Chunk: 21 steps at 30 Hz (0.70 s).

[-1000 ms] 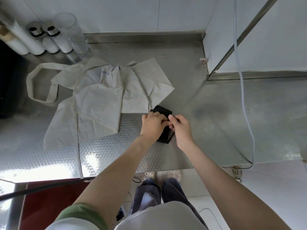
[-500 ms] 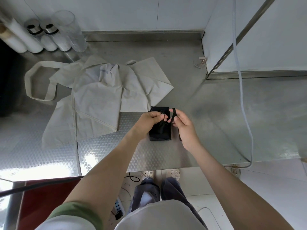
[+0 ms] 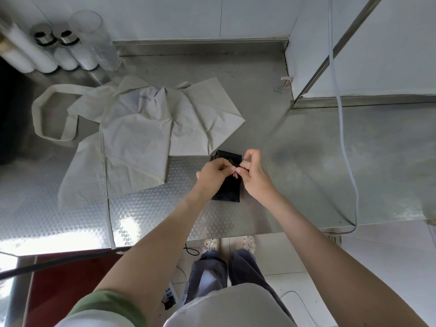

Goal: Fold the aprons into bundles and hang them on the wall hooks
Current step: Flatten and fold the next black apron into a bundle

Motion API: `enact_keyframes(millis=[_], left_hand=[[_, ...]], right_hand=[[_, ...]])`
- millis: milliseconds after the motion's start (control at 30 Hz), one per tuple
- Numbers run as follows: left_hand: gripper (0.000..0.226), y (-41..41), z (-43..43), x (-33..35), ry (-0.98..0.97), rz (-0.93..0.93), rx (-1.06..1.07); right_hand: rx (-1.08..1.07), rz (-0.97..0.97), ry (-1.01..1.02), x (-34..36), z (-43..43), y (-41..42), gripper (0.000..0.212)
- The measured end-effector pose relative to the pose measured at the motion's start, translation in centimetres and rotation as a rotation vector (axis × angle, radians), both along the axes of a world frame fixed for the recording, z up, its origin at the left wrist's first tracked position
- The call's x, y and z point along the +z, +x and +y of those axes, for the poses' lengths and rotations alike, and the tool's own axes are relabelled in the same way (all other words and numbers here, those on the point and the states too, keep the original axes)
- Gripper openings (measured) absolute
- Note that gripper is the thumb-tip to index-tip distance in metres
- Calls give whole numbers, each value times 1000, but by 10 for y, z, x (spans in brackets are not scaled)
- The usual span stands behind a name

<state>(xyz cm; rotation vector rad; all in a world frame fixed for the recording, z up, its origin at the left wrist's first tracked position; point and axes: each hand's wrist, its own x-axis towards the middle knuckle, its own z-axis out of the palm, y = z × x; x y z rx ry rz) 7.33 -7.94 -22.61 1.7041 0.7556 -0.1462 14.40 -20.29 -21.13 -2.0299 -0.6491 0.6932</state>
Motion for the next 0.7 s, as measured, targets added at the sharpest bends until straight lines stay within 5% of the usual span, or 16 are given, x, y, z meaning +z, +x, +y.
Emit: enact_keyframes(millis=[167, 400, 700], left_hand=[[16, 1, -7, 3, 227, 54, -86], [38, 0, -8, -3, 33, 56, 84], [37, 1, -1, -5, -113, 51, 115]], right_hand=[[70, -57, -80, 2, -2, 1, 26], [164, -88, -99, 1, 1, -3, 23], [-129, -9, -39, -5, -3, -9, 21]])
